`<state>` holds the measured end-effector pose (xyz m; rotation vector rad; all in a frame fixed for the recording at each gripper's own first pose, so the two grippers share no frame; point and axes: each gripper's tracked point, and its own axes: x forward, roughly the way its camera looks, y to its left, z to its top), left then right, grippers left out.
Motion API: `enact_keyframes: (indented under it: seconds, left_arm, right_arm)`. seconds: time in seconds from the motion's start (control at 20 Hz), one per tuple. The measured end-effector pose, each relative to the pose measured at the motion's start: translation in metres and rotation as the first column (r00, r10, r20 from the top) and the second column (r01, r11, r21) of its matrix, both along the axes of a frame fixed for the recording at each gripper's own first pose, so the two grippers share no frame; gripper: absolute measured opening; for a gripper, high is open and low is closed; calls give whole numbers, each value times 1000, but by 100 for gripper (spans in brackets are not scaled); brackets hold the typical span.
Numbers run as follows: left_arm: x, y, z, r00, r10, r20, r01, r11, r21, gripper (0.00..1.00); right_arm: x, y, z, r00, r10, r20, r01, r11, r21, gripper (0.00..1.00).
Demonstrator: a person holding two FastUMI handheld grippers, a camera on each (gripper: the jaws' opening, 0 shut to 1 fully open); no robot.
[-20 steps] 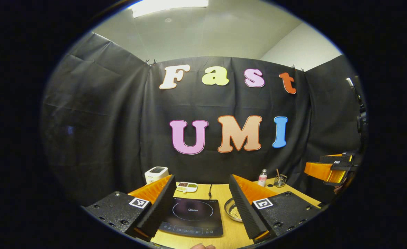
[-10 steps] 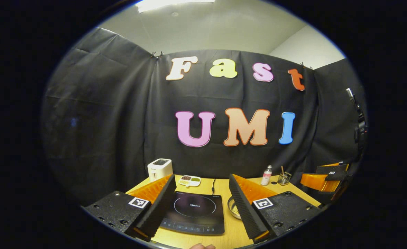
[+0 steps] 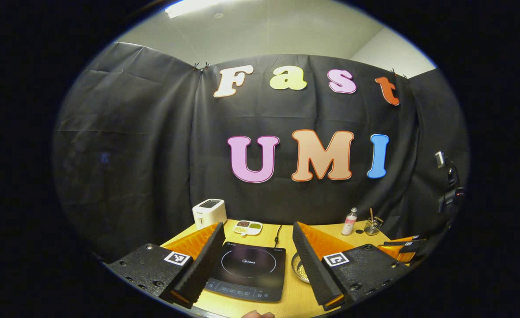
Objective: First push the handle of the pot to place it horizontally, then grasp the pot with both hands and set it on the induction cooktop.
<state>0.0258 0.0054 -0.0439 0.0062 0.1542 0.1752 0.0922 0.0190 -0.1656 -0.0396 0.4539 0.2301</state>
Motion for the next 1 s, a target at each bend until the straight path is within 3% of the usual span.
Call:
enact_keyframes:
  seconds: [0.05,0.1,0.2,0.25,0.3,0.35,0.4,0.45,0.5,0.7,0.75,0.8,1.0]
  left_arm:
    - [-1,-3,-2,1000,8,-6,-8,1000,3,89]
    - [-2,-5,-4,1000,15,-14,-15,1000,6,94]
    - [-4,-9,-8,999,27,-31,-27,1000,12,94]
    - [-4,-9,-10,999,37,-39,-37,999,12,94]
    - [-5,-10,-10,998,48,-45,-47,999,11,94]
    - [-6,-11,-10,997,57,-43,-57,998,5,94]
    - [-7,-12,-9,997,62,-41,-62,998,1,89]
    - [-7,-14,-12,997,62,-47,-62,998,-1,94]
    - [-4,-16,-14,997,55,-54,-55,998,1,94]
    - [8,-15,-15,998,33,-56,-33,999,-2,94]
    - [11,-10,-16,998,31,-53,-31,999,-5,89]
    - [14,-7,-17,998,24,-50,-25,1000,-10,94]
    - [30,10,-28,998,-33,-56,33,999,-7,94]
  right_arm:
    - [2,2,-11,999,19,-42,-18,1000,20,17]
    - [3,1,-23,997,23,-77,-21,999,26,4]
    - [6,-2,-36,993,27,-112,-20,998,62,10]
    - [8,-6,-41,991,20,-129,-12,998,64,0]
    - [7,-10,-52,986,22,-167,-13,998,58,8]
    - [6,-11,-61,981,27,-192,-15,998,64,0]
    - [6,-8,-66,975,42,-217,-26,997,78,6]
    - [2,-3,-77,970,60,-237,-38,995,98,0]
    - [9,2,-81,964,67,-259,-40,994,106,3]
    - [-1,38,-100,927,148,-345,-91,980,176,0]
    - [-2,42,-111,914,146,-377,-87,982,170,0]
    - [-1,49,-121,899,145,-413,-80,982,170,3]
    - [3,76,-151,850,95,-518,-5,985,173,0]
